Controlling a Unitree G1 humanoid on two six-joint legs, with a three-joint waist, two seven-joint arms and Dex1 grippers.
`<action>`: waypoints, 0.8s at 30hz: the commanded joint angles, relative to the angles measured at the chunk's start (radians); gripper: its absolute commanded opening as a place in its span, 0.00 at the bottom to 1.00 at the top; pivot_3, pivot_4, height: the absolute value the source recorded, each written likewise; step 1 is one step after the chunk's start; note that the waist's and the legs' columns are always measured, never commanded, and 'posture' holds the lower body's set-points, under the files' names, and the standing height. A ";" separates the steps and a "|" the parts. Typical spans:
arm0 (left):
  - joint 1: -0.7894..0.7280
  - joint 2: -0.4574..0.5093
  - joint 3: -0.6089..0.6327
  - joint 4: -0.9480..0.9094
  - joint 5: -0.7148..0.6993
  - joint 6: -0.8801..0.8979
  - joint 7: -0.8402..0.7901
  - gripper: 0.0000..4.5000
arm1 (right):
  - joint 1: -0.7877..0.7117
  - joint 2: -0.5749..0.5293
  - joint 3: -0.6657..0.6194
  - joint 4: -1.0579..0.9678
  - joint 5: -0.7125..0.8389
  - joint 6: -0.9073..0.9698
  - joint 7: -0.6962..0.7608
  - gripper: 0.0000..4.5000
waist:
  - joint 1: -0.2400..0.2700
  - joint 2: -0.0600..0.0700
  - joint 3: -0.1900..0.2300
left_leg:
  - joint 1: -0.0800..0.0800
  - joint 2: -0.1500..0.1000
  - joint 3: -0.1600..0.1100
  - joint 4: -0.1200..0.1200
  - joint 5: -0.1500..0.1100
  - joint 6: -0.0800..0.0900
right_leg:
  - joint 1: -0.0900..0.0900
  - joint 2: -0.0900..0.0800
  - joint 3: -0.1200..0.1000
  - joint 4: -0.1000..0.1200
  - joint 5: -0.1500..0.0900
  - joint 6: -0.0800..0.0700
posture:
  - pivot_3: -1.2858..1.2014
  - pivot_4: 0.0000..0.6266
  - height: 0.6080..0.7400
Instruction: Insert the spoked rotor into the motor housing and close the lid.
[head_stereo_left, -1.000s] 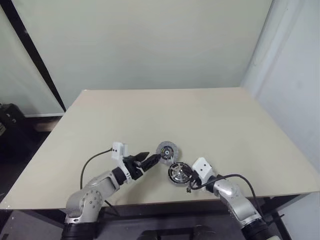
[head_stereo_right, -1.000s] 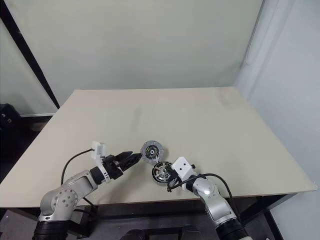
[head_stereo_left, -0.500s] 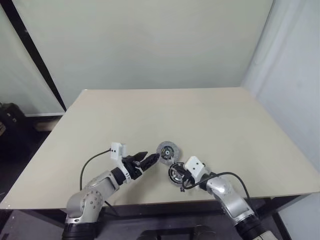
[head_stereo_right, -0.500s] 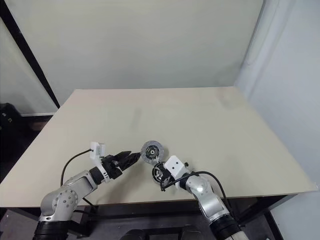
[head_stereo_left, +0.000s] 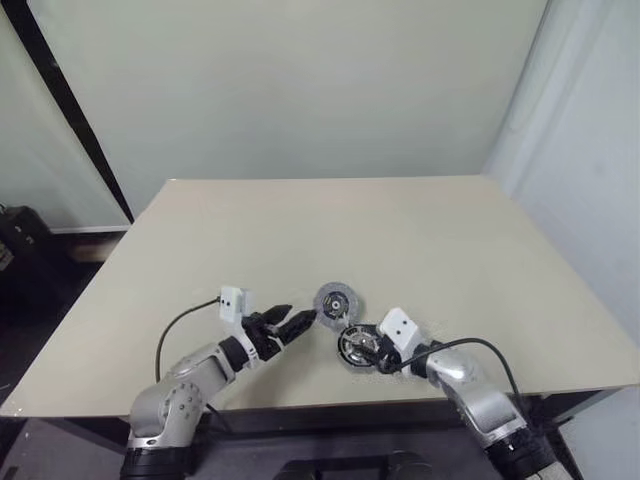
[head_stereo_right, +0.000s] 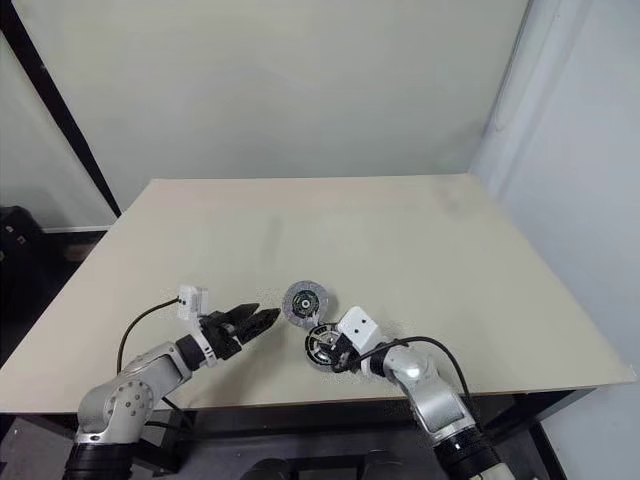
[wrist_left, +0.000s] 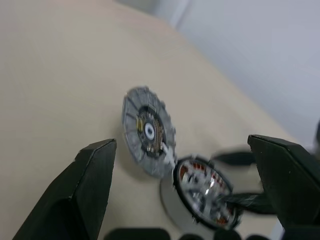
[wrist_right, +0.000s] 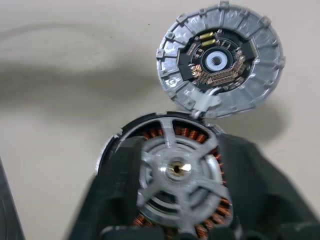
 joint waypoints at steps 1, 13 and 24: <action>-0.009 0.047 -0.031 -0.001 0.055 -0.050 -0.059 1.00 | -0.045 -0.070 0.001 -0.141 0.012 0.159 0.066 0.84 | 0.000 0.000 0.000 | 0.000 0.000 0.000 0.000 0.000 0.000 | 0.000 0.000 0.000 0.000 0.000 0.000 | 0.52 0.00 1.00; -0.016 0.161 -0.151 -0.002 0.200 -0.140 -0.197 1.00 | -0.199 -0.335 0.244 -0.336 -0.140 0.396 0.216 0.99 | 0.000 0.000 0.001 | -0.001 0.000 0.001 -0.001 -0.001 0.000 | -0.002 -0.001 -0.001 -0.001 0.000 0.000 | 0.52 0.00 1.00; -0.022 0.162 -0.187 0.005 0.251 -0.169 -0.234 1.00 | -0.260 -0.326 0.365 -0.297 -0.191 0.373 0.293 0.99 | 0.000 -0.001 0.001 | -0.001 0.000 0.000 -0.001 -0.001 0.001 | -0.002 -0.001 -0.002 -0.001 0.000 0.000 | 0.52 0.00 1.00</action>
